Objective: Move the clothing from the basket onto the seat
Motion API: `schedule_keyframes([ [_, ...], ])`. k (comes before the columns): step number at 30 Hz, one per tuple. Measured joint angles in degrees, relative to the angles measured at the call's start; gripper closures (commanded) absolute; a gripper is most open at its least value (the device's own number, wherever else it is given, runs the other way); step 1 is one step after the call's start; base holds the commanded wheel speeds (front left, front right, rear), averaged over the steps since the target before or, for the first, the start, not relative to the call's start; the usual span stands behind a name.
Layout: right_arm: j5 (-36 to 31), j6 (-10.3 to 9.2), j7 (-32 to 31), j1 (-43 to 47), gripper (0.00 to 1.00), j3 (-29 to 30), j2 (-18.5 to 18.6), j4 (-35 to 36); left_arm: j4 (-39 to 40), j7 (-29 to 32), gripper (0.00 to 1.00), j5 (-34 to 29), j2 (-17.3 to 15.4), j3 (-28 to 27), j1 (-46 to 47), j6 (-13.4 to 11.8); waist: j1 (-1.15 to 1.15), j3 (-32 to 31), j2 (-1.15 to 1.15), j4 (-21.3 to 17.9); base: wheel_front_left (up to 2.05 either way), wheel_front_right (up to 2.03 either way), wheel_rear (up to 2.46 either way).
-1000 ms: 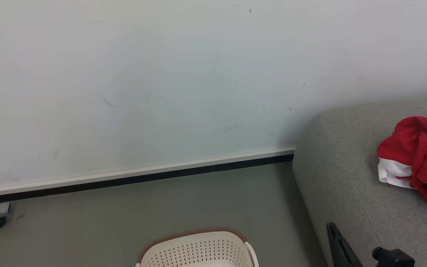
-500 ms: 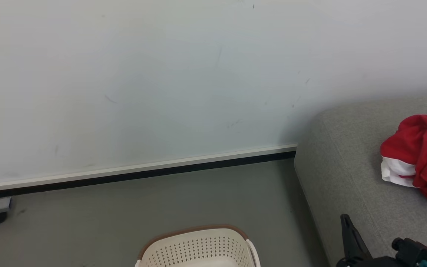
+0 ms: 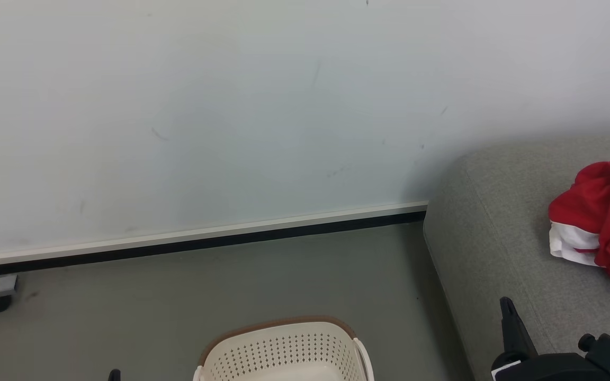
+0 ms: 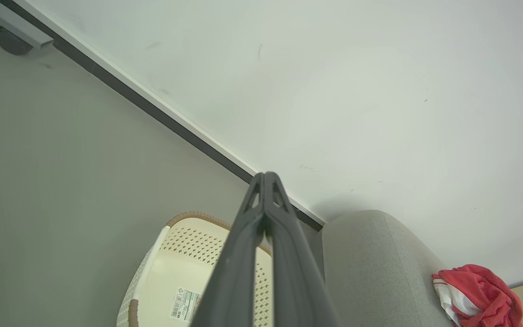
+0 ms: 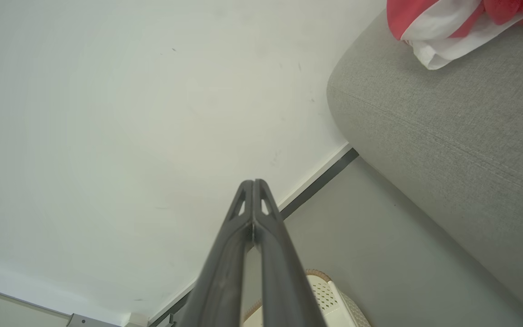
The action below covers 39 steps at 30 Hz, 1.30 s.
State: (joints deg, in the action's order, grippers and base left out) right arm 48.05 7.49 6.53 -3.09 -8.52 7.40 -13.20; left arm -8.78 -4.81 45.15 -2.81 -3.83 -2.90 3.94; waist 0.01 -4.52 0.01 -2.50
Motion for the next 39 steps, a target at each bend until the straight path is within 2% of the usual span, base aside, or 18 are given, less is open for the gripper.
schedule_keyframes([
  [17, 11.9, -0.01, -3.0, -2.4, 1.00, 3.6, -0.8, -1.8, -3.1, 3.0, 1.00, 12.4, 0.0, -1.0, 4.0, 0.9, 0.00, 1.0, 0.00, 0.5, 0.00, 0.00, 0.00],
  [39, 24.2, -0.01, -6.5, -4.7, 1.00, 7.7, -1.9, -3.9, -6.3, 6.3, 1.00, 25.1, 0.0, -1.8, 8.2, 1.7, 0.00, 2.2, 0.00, 1.1, 0.00, 0.00, 0.00],
])
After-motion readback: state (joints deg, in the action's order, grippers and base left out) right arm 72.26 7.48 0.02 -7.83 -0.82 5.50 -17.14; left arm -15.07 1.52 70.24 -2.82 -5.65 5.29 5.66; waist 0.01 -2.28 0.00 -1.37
